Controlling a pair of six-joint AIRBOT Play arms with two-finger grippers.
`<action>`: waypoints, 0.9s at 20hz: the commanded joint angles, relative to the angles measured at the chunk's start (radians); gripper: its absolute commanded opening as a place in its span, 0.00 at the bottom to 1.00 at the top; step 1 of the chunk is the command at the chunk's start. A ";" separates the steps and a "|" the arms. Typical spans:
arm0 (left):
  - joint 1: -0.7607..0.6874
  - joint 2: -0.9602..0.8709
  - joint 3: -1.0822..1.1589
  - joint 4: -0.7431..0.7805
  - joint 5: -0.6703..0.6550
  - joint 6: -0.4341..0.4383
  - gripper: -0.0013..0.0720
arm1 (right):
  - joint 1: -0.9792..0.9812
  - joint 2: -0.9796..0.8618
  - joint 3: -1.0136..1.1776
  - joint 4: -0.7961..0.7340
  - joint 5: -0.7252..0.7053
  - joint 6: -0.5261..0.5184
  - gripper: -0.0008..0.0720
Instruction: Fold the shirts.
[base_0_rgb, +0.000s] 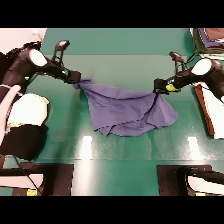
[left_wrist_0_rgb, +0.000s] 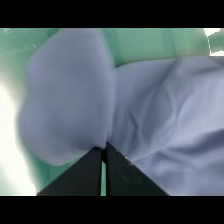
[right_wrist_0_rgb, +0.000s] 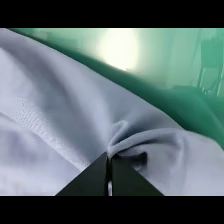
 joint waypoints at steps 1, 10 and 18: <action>0.000 -0.088 -0.004 0.001 0.134 0.004 0.05 | 0.001 -0.072 0.000 0.002 -0.106 -0.005 0.04; 0.080 -0.051 0.199 0.019 -0.253 -0.035 0.76 | -0.052 0.082 0.000 -0.008 -0.012 -0.048 0.54; 0.100 0.306 -0.530 -0.348 -0.178 -0.002 0.76 | -0.167 0.323 -0.001 -0.008 0.104 -0.087 0.54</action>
